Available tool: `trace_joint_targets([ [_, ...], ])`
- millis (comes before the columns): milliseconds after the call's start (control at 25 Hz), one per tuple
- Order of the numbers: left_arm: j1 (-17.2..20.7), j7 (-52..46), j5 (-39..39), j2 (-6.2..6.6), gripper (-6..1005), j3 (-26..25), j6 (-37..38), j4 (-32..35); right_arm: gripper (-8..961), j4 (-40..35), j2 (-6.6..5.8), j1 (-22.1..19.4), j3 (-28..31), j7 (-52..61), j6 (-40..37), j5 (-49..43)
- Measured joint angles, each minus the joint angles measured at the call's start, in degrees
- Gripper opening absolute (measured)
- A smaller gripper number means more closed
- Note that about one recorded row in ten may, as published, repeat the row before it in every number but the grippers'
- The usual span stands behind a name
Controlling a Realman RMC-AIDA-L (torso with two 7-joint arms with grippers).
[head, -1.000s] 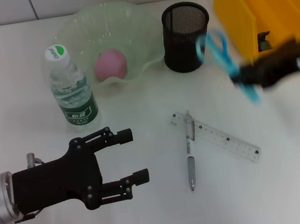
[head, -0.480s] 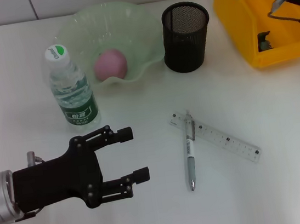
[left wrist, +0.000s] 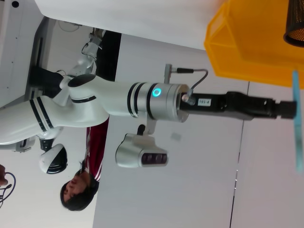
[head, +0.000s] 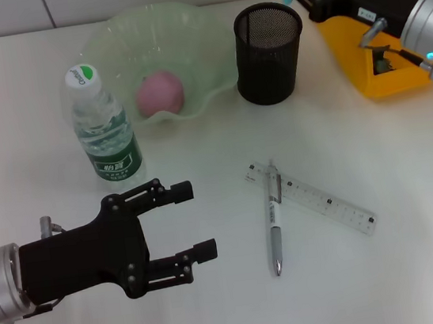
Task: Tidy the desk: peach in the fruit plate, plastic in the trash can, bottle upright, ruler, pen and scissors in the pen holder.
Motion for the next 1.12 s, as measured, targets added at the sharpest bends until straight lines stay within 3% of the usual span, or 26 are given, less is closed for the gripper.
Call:
trace_joint_targets([
  [720,0.21,0.07,0.13,-0.18,810,0.00,0.00,0.00,232,7.56,-0.09,2.52,0.39,-1.19,0.57,0.16],
  [960,0.27,0.13,0.07,-0.18,810,0.00,0.05,0.00,489,7.09,0.00,1.39,0.58,-0.99,-0.79,0.25],
  [1080,0.28,0.15,0.04,-0.15,810,0.00,0.08,0.00,556,2.04,-0.13,-2.49,0.86,3.41,-6.55,0.17],
  [1120,0.28,0.15,0.04,-0.13,810,0.00,0.08,0.00,579,-6.00,-0.24,-6.71,0.91,11.30,-9.42,-1.50],
])
